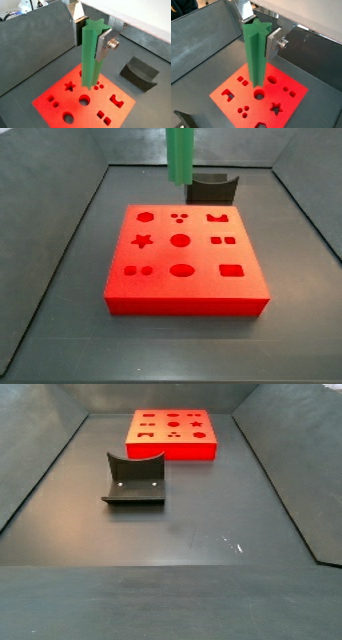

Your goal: Insert the star object.

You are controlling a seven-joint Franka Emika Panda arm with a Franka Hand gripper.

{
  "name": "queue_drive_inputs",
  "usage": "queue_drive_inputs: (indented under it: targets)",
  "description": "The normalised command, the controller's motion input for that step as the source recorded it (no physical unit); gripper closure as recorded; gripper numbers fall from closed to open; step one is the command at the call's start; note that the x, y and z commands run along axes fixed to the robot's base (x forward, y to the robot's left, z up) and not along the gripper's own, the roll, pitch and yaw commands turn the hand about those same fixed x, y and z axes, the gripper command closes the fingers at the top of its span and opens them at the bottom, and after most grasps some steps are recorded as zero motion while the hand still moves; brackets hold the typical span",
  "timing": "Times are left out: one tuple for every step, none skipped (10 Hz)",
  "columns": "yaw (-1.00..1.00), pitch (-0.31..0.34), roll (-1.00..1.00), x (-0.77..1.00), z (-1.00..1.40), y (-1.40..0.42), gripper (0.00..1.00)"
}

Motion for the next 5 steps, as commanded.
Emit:
queue_drive_inputs:
  targets:
    - [0.27,0.096,0.16,0.06,-0.11,0.0,1.0]
    - [0.64,0.201,0.25,-0.25,-0.23,-0.09,1.0]
    - [0.7,0.237,0.15,-0.17,-0.35,-0.09,1.0]
    - [0.74,0.259,0.03,-0.12,-0.49,-0.11,1.0]
    - [0.81,0.253,0.0,-0.06,-0.49,-0.07,1.0]
